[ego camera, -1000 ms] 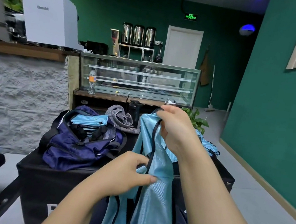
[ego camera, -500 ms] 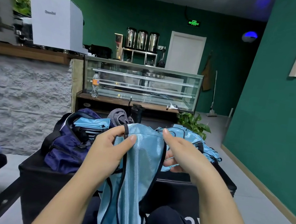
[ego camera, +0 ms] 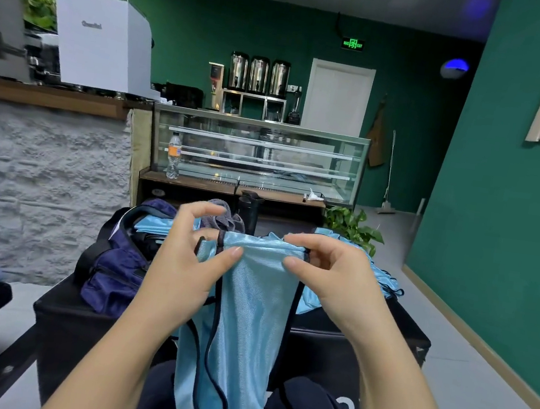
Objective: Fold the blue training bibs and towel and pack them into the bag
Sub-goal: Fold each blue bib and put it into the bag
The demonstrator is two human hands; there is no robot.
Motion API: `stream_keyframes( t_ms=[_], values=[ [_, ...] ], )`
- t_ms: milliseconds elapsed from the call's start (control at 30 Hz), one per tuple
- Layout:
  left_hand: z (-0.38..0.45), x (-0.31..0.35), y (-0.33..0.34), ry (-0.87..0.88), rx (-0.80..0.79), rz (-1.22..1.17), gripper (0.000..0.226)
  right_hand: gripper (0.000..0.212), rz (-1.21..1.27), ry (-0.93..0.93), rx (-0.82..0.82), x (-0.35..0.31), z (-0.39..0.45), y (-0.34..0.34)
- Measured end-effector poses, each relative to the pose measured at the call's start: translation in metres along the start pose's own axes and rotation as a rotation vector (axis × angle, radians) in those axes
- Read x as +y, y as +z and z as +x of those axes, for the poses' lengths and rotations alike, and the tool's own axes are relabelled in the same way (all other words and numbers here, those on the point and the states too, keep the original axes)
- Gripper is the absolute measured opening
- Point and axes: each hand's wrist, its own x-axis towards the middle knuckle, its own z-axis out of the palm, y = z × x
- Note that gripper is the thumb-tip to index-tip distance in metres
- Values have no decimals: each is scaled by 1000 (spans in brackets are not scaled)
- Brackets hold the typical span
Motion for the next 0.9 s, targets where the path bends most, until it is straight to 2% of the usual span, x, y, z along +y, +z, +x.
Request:
stream_keyframes(
  t_ms=[200,367,467,567,633,700,800,900],
  values=[
    [1,5,-1,115,-41,308,25,14,-263,-71,22,-5,-2,-8],
    [5,0,-6,70,-58,338,21,18,-282,-114,10,-2,-4,-6],
    [7,-3,-6,-22,-96,269,25,13,33,-20,-16,1,-6,2],
    [5,-5,-2,-134,-101,24,30,34,228,26,45,4,-5,8],
    [4,-2,2,-263,-69,-267,37,47,223,82,94,6,-3,10],
    [4,1,3,-309,-47,-434,42,49,170,147,110,6,-2,12],
    [5,3,4,-234,-34,-405,45,41,50,139,-2,-8,-10,15],
    [3,6,5,-131,-12,-257,47,10,-108,20,-238,-28,-20,29]
  ],
)
